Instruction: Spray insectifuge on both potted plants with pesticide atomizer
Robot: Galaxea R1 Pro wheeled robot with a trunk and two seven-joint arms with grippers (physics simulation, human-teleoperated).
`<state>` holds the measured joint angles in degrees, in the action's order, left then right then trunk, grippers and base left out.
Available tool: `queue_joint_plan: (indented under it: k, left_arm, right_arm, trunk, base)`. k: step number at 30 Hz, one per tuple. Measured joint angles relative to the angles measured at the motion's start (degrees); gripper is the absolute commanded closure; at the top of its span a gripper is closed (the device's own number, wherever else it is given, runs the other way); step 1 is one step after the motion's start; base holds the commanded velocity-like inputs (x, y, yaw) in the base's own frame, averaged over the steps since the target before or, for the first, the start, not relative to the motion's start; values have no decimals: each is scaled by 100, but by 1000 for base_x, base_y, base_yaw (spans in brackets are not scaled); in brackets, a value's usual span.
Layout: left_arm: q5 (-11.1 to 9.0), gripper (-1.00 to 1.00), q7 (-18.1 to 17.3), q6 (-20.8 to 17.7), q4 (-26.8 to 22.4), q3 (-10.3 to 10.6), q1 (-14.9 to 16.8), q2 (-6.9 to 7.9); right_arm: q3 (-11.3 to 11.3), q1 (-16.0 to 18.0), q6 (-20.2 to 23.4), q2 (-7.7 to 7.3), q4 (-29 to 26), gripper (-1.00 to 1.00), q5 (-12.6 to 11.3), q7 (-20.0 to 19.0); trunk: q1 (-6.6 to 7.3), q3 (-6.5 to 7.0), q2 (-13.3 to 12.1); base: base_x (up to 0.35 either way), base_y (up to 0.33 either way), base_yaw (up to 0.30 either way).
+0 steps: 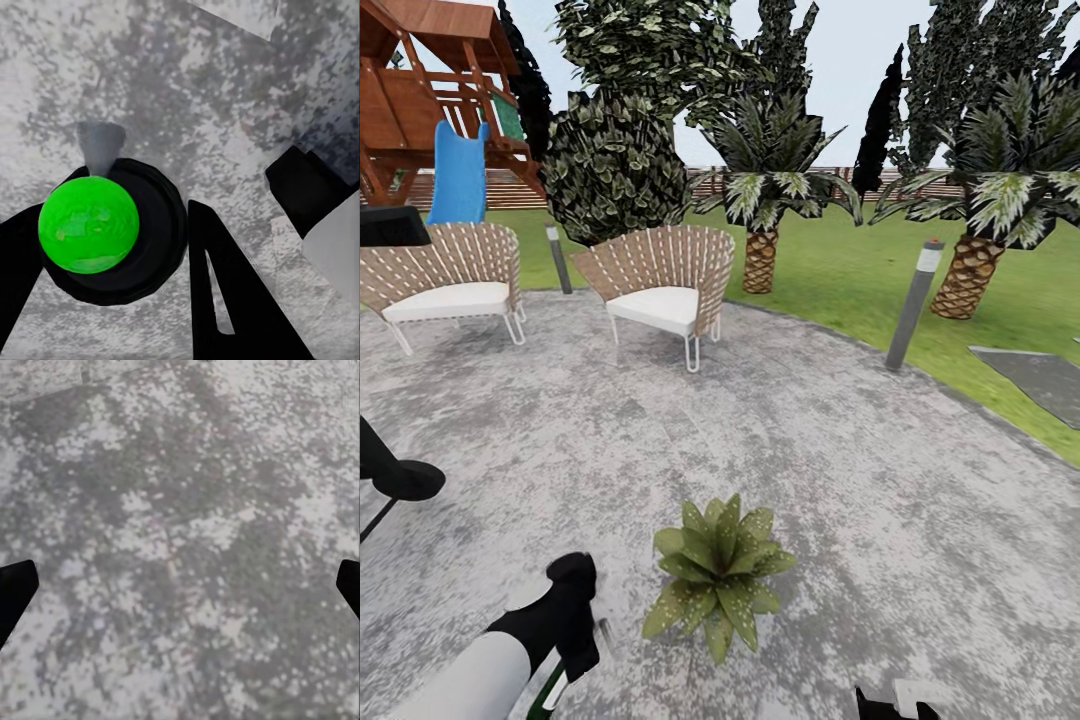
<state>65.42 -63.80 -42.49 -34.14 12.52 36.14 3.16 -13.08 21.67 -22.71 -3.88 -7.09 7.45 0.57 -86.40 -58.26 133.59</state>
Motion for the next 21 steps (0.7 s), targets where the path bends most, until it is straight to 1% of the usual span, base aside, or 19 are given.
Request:
queue_joint_plan:
  k: [3, 6, 12, 13, 16, 17, 19, 21]
  left_arm:
    - [0, 100, -2, -9, -11, 1, 33, -25]
    - [3, 100, -1, -9, -19, 6, 44, -20]
    - [-6, 100, -27, -2, -32, 25, 82, -29]
    - [-7, 100, -41, 1, -96, 29, 123, -40]
    - [3, 100, -66, -6, -279, 39, 373, -60]
    - [9, 100, -70, -2, -297, 45, 516, -60]
    - [12, 100, -80, -1, -282, 53, 800, -37]
    - [7, 100, -112, -9, -279, 57, 937, -9]
  right_arm:
    - [0, 0, -1, 0, 0, -100, -4, 2]
    - [1, 0, -1, 0, 0, -100, -5, -1]
    - [0, -1, -2, -1, -2, -100, -4, -1]
    - [-1, -1, -2, -1, -2, -100, -3, 0]
    - [0, -1, -3, -1, -1, -100, -5, 0]
    - [0, 0, -3, 0, -1, -100, -2, 2]
    - [0, 0, -3, 0, 0, -100, 6, -4]
    - [0, 0, -3, -2, 0, -100, 10, -8]
  trunk:
    - [1, 0, 0]
    - [-1, 0, 0]
    - [-1, 0, 0]
    - [-1, 0, 0]
    - [-1, 1, 0]
    - [-1, 1, 0]
    - [-1, 1, 0]
    - [-1, 0, 0]
  base:
    - [171, 243, 0]
    - [52, 256, -66]
    - [5, 31, -272]
    - [0, 2, -266]
    - [0, 1, -152]
    - [0, 0, -40]
    - [0, 0, -12]
    - [0, 0, -4]
